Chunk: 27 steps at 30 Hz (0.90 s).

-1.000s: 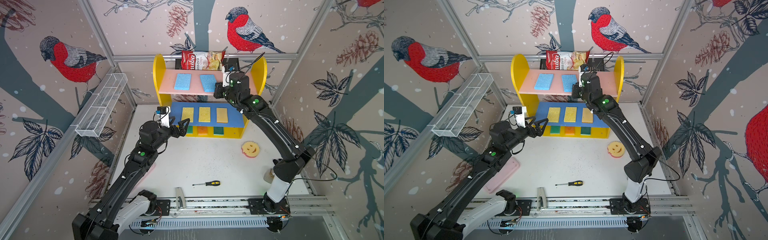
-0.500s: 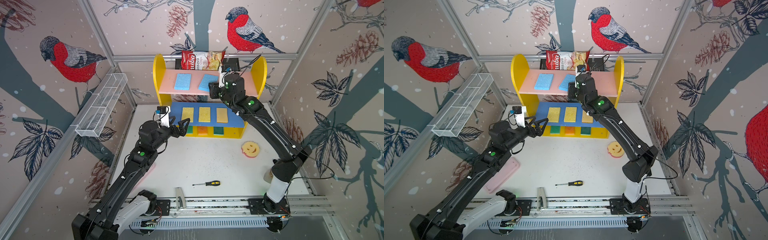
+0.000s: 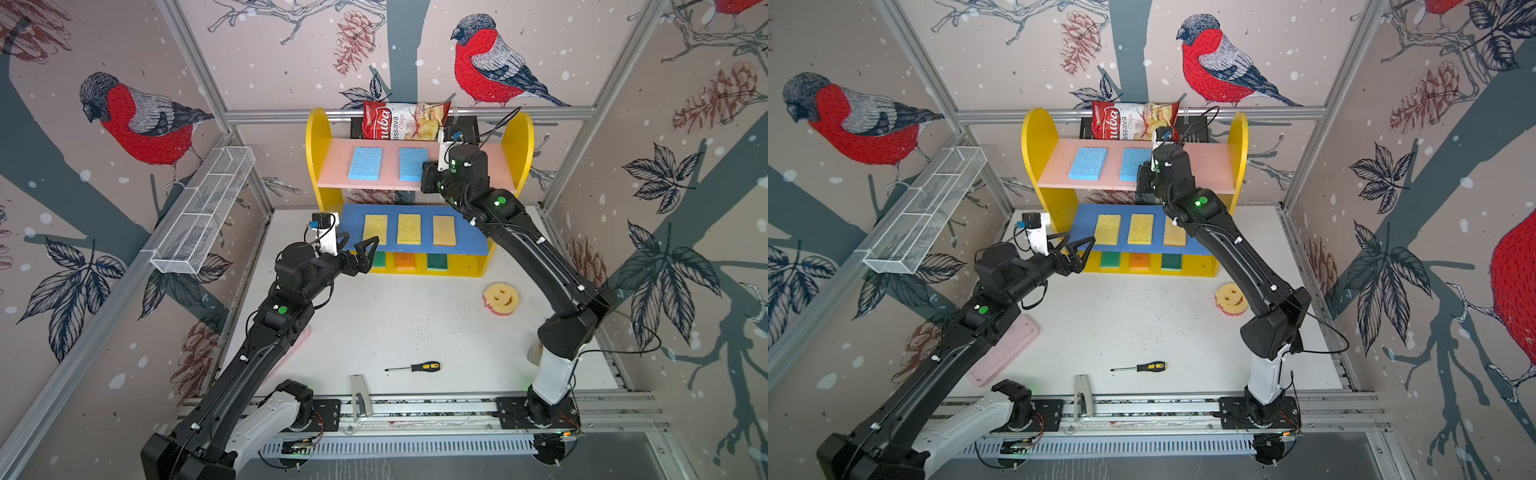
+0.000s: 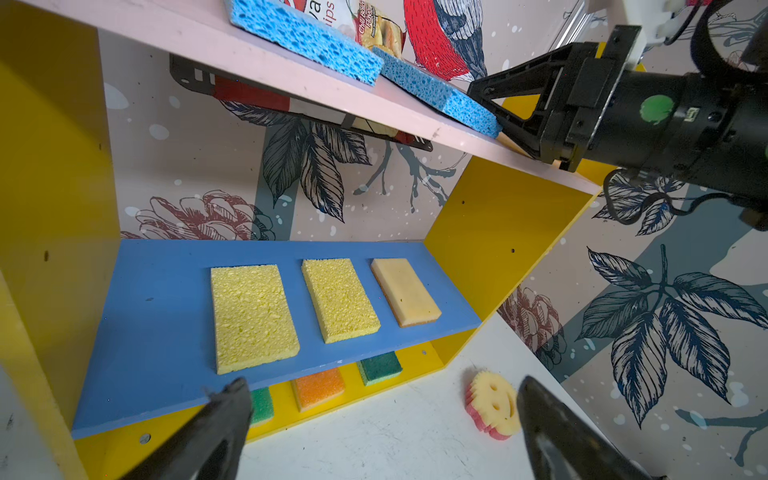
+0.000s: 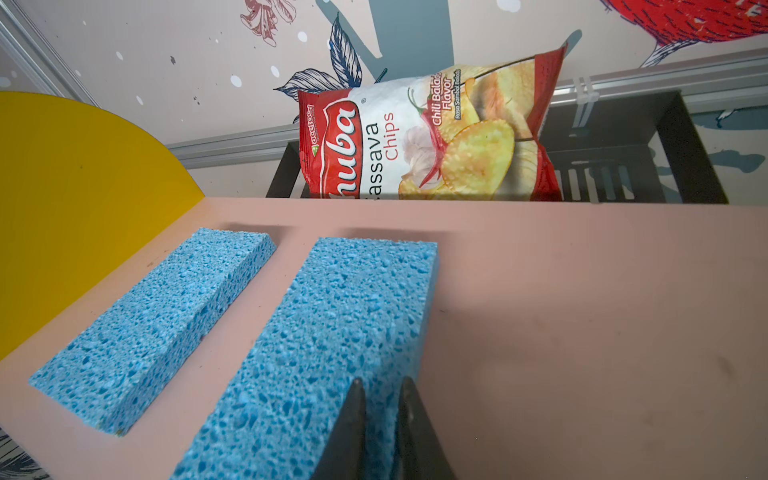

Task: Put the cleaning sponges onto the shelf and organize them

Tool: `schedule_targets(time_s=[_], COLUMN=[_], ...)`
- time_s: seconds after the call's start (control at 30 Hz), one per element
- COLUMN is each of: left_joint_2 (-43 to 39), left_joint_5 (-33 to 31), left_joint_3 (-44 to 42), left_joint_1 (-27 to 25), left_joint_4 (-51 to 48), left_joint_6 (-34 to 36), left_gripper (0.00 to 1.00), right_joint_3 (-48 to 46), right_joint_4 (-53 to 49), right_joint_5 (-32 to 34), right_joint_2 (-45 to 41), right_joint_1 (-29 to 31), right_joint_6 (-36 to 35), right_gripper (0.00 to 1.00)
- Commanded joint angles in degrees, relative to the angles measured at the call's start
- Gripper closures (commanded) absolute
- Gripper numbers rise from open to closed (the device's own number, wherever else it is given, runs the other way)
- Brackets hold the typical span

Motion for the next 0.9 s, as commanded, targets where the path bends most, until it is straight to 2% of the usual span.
schedule_targets(time_s=[0.0, 0.17, 0.4, 0.77, 0.87], left_joint_2=[-0.22, 0.27, 1.26, 1.32, 1.24], left_joint_5=[-0.51, -0.38, -0.22, -0.25, -0.33], left_joint_3=[0.10, 0.12, 0.23, 0.60, 0.35], left_joint_1=[0.18, 0.18, 0.18, 0.19, 0.23], left_joint_4=[0.24, 0.57, 0.72, 0.86, 0.75], left_joint_6=[0.45, 0.20, 0.01, -0.25, -0.49], left_gripper=[0.02, 0.02, 0.02, 0.02, 0.02], right_joint_3=[0.51, 0.77, -1.13, -4.05, -4.20], right_joint_4=[-0.79, -1.06, -0.53, 1.13, 1.10], right_joint_5=[-1.13, -1.16, -2.98, -2.05, -2.12], right_joint_2=[-0.03, -0.40, -1.67, -4.51, -5.10], right_joint_1=[-0.52, -0.88, -0.93, -2.02, -2.13], right_joint_6=[-0.56, -1.26, -0.34, -0.35, -0.33], right_gripper=[0.84, 0.83, 0.68, 0.64, 0.59])
